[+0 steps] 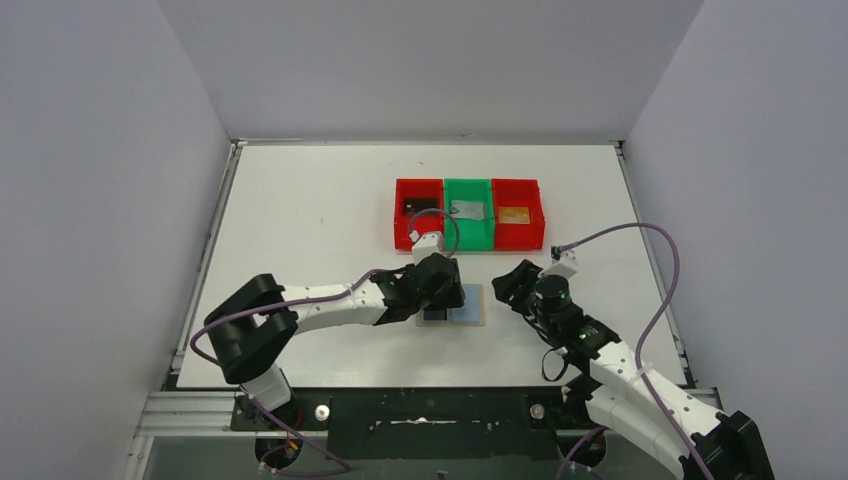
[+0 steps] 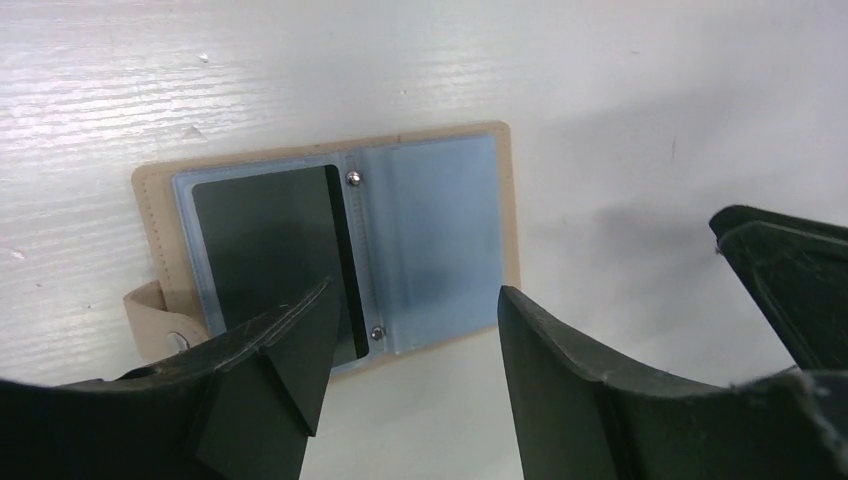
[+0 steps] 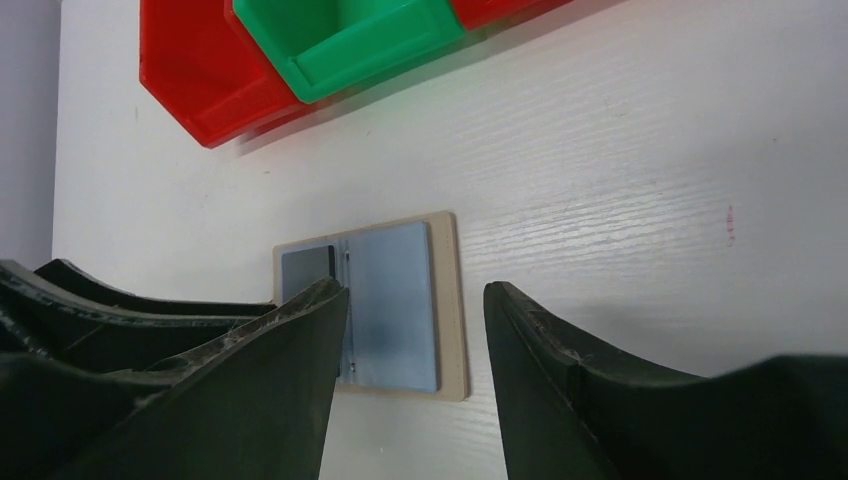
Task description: Take the credit cards out of the card holder
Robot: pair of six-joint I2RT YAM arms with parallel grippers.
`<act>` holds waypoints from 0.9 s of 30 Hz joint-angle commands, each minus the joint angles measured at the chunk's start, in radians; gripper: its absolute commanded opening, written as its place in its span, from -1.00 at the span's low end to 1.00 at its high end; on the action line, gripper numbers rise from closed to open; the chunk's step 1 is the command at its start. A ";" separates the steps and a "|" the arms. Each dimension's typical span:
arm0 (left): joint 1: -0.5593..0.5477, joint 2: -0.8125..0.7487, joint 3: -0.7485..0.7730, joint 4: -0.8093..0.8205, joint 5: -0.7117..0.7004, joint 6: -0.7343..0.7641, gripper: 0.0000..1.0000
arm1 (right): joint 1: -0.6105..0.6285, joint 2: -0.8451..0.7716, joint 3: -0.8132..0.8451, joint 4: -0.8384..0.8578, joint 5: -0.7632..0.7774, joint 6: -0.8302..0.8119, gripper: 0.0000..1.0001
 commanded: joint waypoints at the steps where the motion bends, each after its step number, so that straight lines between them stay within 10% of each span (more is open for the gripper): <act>1: -0.003 0.009 0.051 -0.026 -0.121 -0.074 0.17 | -0.005 0.031 0.005 0.091 -0.071 -0.007 0.06; 27: 0.091 -0.052 -0.137 0.098 -0.044 -0.087 0.00 | 0.000 0.382 0.078 0.369 -0.475 0.010 -0.17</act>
